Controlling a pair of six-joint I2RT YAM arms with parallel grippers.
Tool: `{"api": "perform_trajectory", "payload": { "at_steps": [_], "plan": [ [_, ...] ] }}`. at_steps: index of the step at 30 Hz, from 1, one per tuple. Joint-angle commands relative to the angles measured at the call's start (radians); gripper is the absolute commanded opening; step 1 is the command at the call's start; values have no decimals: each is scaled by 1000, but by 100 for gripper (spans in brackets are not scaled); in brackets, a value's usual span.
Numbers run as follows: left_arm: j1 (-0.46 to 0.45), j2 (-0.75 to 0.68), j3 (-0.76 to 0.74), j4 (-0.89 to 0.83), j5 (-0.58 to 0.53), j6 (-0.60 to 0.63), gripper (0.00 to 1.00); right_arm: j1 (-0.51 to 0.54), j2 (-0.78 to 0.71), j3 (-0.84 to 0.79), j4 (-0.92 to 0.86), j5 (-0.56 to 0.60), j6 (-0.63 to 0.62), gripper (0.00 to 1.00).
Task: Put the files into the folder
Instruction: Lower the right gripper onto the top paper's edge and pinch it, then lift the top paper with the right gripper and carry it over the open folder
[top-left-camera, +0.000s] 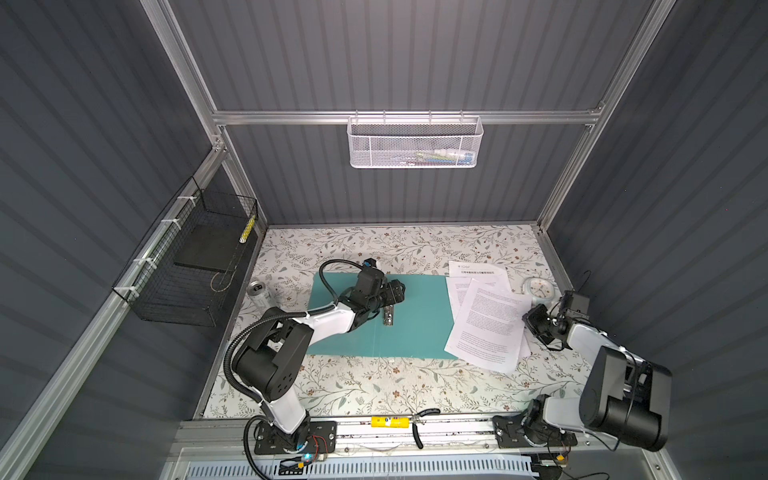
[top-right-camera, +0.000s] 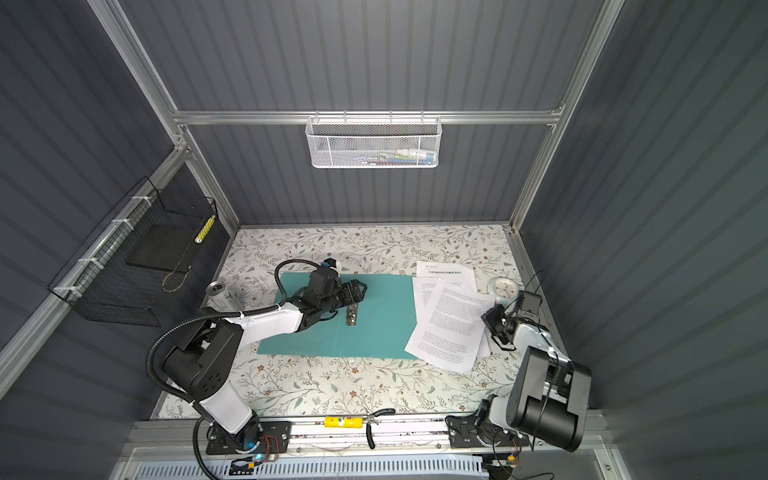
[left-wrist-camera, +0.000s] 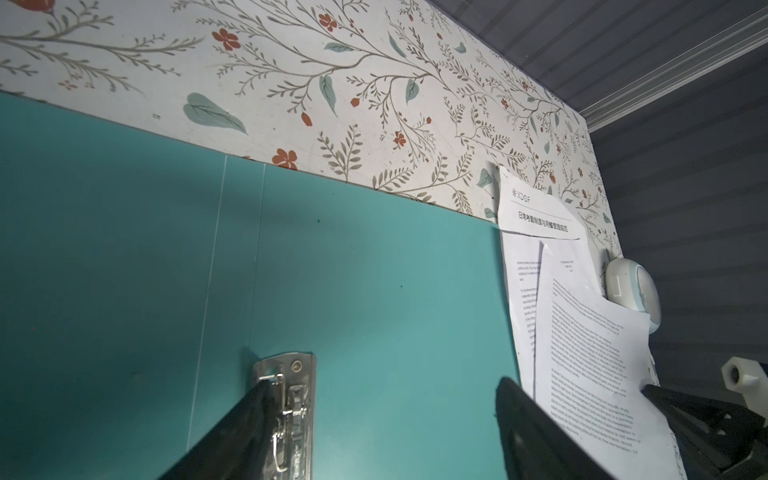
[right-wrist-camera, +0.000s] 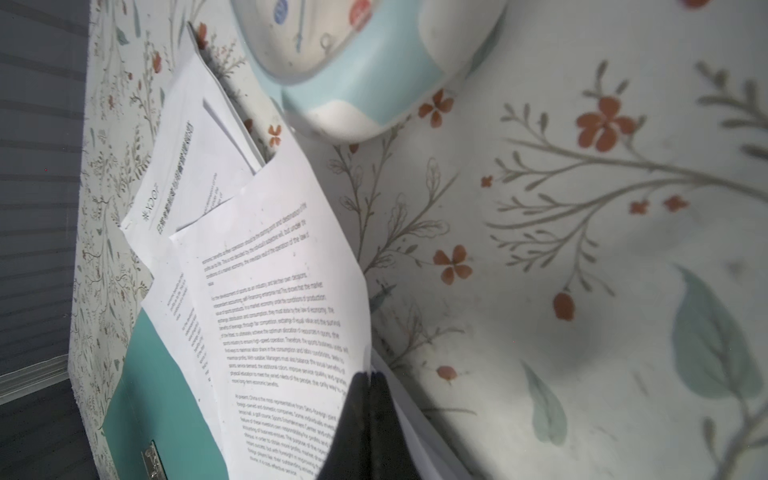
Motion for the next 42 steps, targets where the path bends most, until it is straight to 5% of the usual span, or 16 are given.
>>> {"api": "perform_trajectory", "payload": {
  "at_steps": [1, 9, 20, 35, 42],
  "plan": [
    [7, -25, -1, -22, -6, 13, 84, -2, -62, -11, -7, -28, -8, 0],
    [7, -80, 24, -78, -19, 41, 84, 38, -255, -1, -50, -127, 9, 0],
    [19, -305, 28, -278, -43, 89, 84, 370, -398, 249, -212, -9, 75, 0],
    [31, -587, -70, -419, -232, 156, 85, 788, -62, 586, -49, 77, 117, 0],
    [39, -693, -95, -438, -346, 207, 82, 884, 134, 771, 8, -17, 165, 0]
  ]
}}
